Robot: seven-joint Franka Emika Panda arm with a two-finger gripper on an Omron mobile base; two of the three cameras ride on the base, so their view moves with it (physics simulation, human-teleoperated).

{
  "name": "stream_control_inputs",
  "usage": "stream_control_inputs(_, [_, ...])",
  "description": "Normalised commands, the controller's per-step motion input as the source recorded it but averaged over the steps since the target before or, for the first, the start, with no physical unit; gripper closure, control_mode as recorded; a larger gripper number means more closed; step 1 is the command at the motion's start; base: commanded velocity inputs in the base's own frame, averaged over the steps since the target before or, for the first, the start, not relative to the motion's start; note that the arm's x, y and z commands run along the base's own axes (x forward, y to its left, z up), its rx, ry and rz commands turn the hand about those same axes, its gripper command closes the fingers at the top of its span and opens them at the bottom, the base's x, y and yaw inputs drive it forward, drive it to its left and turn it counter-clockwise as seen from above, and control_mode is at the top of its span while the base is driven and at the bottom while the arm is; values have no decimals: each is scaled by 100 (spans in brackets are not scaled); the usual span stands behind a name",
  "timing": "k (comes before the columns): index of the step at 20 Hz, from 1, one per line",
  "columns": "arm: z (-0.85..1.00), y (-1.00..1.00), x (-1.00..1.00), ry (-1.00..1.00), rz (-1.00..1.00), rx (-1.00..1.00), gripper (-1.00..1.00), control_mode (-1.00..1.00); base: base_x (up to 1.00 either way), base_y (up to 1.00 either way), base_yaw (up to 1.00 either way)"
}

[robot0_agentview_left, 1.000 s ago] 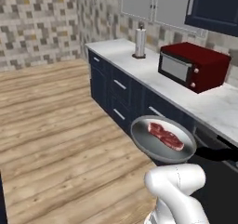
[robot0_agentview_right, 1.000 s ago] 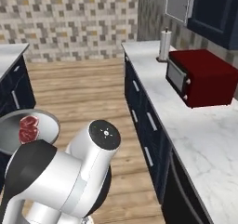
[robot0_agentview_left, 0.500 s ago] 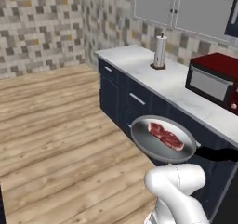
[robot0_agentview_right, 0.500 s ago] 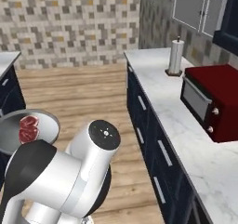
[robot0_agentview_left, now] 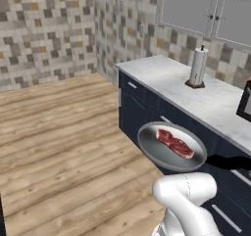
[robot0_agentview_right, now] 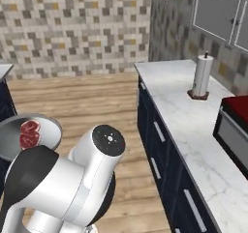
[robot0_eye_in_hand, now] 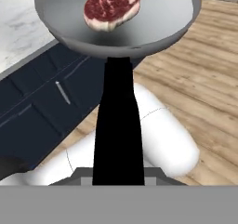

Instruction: Pick up the pan with the steak in it and place it on the dining table. Then place the steak on the plate.

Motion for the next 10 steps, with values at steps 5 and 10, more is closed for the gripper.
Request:
stream_control_inputs(5, [0, 0, 0, 0, 0, 0, 100, 100, 100, 27, 0])
stream_control_inputs(10, [0, 0, 0, 0, 0, 0, 100, 100, 100, 28, 0])
